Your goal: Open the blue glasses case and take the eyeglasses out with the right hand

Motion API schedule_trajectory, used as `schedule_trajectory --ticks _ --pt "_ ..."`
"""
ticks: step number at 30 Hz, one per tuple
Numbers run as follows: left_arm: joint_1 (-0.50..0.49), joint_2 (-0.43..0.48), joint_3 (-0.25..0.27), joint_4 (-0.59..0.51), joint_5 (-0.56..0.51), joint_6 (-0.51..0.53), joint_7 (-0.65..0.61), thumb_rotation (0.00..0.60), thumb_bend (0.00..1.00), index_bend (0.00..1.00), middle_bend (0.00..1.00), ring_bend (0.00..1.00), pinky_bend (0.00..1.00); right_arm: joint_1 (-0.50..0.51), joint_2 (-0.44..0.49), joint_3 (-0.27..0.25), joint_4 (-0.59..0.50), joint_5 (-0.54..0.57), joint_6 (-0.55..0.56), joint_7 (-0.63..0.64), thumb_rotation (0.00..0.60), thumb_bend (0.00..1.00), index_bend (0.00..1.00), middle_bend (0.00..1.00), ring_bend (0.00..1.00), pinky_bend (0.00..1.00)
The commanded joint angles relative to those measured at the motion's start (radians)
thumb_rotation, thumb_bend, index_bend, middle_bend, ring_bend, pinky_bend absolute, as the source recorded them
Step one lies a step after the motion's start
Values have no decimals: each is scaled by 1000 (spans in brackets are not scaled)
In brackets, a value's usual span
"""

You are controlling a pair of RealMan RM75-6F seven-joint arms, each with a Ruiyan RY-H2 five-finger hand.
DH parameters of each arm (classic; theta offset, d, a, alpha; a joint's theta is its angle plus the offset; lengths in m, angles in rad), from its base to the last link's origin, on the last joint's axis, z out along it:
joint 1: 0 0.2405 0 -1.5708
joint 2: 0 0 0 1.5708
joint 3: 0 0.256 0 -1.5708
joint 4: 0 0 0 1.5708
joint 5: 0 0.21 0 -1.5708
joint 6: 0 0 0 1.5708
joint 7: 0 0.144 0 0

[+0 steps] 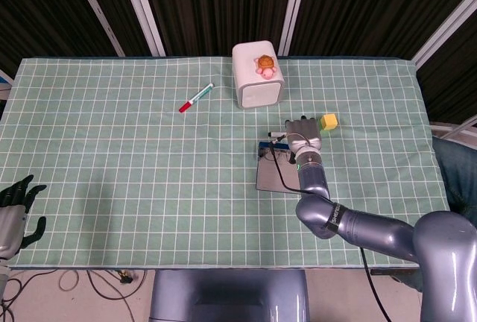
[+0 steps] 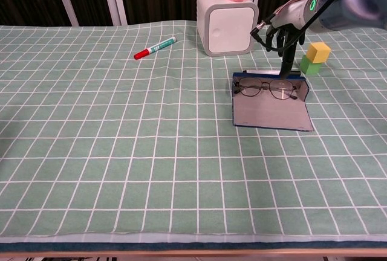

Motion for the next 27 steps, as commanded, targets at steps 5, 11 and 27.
schedule_trajectory --ticks 5,11,27 --pt "-4 0 0 -2 -9 -10 0 600 466 173 0 0 85 30 -60 -8 91 21 -35 -12 600 168 289 352 184 238" --pt "-6 1 0 -3 -12 -15 -5 600 466 174 0 0 85 44 -118 -13 179 23 -75 -13 600 194 302 361 189 238" --pt "-11 6 1 -6 -22 -27 -12 600 466 178 0 0 85 43 -199 -16 317 -13 -138 14 600 318 353 404 207 238"
